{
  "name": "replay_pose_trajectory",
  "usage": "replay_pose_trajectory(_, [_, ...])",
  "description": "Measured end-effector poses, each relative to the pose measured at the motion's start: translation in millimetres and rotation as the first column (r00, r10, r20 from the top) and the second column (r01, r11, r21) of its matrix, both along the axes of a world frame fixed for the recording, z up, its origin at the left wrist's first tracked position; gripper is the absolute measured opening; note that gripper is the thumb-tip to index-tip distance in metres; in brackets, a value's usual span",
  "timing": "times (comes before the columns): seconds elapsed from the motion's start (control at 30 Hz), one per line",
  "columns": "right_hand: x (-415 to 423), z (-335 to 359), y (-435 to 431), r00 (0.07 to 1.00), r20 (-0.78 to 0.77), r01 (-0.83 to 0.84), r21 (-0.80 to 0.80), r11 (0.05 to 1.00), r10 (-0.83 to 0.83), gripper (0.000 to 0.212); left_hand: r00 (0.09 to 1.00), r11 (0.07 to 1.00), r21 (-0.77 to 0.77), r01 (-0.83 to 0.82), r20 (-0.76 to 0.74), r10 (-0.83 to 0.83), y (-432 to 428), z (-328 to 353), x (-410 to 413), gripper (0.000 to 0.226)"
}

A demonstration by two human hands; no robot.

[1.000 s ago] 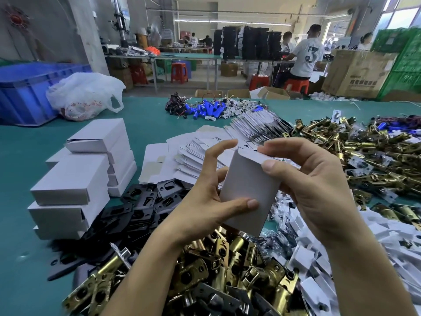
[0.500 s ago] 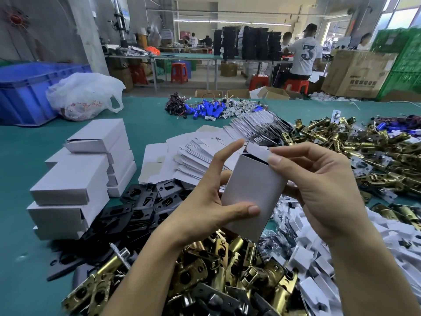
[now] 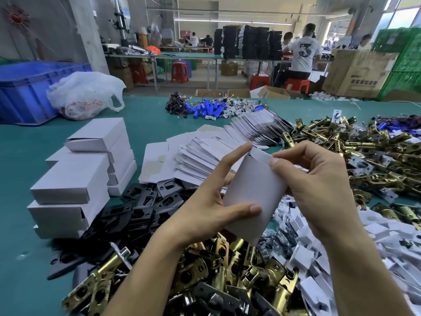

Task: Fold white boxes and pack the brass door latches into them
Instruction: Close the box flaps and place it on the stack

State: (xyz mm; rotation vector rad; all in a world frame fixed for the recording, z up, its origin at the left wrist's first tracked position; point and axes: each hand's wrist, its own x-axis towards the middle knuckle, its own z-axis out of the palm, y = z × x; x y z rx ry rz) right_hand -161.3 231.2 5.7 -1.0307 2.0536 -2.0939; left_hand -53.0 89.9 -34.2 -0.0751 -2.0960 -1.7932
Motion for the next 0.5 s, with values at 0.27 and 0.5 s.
replay_pose_trajectory(0.27, [-1.5,-0.5,0.7,0.996,-0.082,0.026,0.083,0.996,-0.019,0.021,1.000,0.999,-0.045,-0.025,0.014,0.025,-0.9,-1.8,-0.6,0.089])
replay_pose_trajectory(0.5, [-4.0,1.1,5.2,0.994,-0.106,0.014,0.129,0.991,0.000,0.017,0.999,0.998,-0.066,-0.016,0.041,0.019,-1.3,-2.6,-1.9,0.085])
